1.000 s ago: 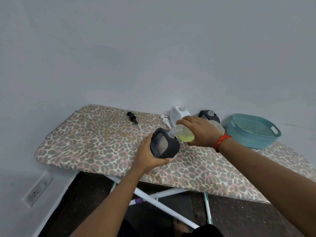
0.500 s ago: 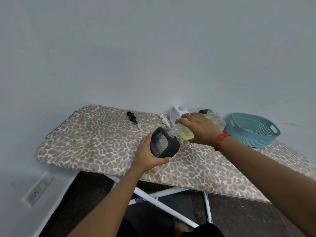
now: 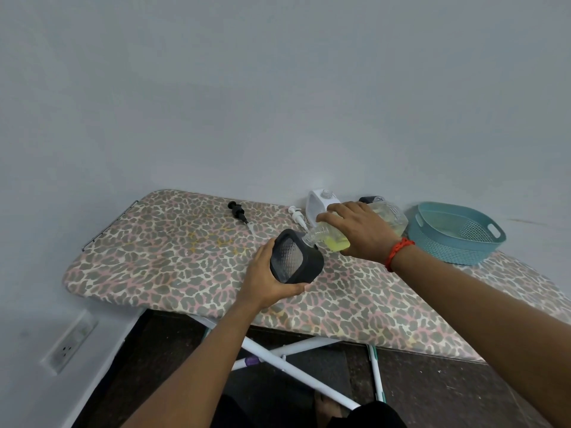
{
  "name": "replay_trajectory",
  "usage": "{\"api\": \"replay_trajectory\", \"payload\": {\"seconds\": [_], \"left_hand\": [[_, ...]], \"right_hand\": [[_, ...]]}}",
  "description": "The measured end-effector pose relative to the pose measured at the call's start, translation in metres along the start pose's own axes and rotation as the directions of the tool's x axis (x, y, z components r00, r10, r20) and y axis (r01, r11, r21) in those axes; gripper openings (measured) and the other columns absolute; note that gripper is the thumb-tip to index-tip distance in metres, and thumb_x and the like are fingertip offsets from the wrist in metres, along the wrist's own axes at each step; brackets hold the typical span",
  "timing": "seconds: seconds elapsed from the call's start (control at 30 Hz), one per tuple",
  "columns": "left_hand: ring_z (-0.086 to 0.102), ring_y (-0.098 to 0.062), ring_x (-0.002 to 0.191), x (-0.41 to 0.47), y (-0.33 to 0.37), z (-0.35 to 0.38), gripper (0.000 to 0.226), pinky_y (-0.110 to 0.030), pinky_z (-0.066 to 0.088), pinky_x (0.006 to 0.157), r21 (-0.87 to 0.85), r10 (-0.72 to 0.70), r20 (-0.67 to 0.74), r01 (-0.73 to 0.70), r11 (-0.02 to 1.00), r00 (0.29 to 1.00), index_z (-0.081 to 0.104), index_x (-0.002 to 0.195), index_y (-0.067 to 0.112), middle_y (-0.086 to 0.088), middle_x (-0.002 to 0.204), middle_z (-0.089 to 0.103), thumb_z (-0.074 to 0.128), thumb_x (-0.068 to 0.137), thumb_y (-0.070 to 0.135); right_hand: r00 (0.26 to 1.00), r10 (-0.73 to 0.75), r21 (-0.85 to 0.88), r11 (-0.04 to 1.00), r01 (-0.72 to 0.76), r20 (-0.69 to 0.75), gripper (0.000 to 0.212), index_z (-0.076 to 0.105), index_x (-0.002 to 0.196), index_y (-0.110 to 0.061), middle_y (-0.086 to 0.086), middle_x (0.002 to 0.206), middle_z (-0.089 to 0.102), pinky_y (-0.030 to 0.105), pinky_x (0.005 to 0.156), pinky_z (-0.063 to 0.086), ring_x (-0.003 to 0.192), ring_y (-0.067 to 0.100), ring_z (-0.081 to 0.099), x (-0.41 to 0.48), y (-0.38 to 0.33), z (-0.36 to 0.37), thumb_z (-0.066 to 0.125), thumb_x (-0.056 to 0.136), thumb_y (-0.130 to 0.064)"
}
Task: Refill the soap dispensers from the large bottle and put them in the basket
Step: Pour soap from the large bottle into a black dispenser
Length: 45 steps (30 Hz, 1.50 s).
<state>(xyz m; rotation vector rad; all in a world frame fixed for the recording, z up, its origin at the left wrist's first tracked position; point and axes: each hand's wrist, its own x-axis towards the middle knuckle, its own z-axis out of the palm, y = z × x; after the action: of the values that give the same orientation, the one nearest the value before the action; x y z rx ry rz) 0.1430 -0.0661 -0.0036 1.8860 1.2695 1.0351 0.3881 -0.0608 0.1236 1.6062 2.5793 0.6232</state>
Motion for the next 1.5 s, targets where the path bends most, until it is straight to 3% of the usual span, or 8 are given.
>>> {"api": "replay_trajectory", "payload": {"seconds": [0.77,1.1,1.5], "left_hand": [[0.049,-0.012,0.135,0.0009,-0.0018,0.0005,0.123,-0.045,0.048,0.111,0.013,0.005,-0.006,-0.005,1.000,1.000,0.040,0.154,0.028,0.010,0.147,0.049,0.089,0.052,0.077],[0.052,-0.008,0.128,0.0005,0.0022,-0.0010,0.108,-0.041,0.049,0.107,-0.027,0.057,-0.023,-0.058,0.998,0.998,0.046,0.148,0.031,0.014,0.139,0.054,0.094,0.057,0.062],[0.051,-0.010,0.129,-0.0002,0.0014,-0.0005,0.112,-0.042,0.049,0.108,-0.019,0.041,-0.018,-0.041,0.999,0.999,0.043,0.150,0.030,0.013,0.140,0.052,0.093,0.056,0.065]], "right_hand": [[1.000,0.000,-0.023,1.000,0.000,-0.013,0.087,0.046,0.134,-0.030,0.008,0.134,0.058,0.046,0.096,0.049,0.115,0.031,0.059,0.0008,0.0006,0.0010,0.092,0.062,-0.042],[1.000,-0.005,-0.026,1.000,0.005,-0.029,0.086,0.048,0.133,-0.028,0.009,0.132,0.059,0.045,0.095,0.050,0.113,0.031,0.060,0.0018,-0.0006,0.0005,0.093,0.061,-0.044],[0.999,-0.017,-0.015,1.000,0.017,-0.040,0.085,0.046,0.133,-0.029,0.009,0.132,0.059,0.046,0.096,0.049,0.113,0.031,0.059,0.0017,0.0001,-0.0003,0.091,0.063,-0.043]]}}
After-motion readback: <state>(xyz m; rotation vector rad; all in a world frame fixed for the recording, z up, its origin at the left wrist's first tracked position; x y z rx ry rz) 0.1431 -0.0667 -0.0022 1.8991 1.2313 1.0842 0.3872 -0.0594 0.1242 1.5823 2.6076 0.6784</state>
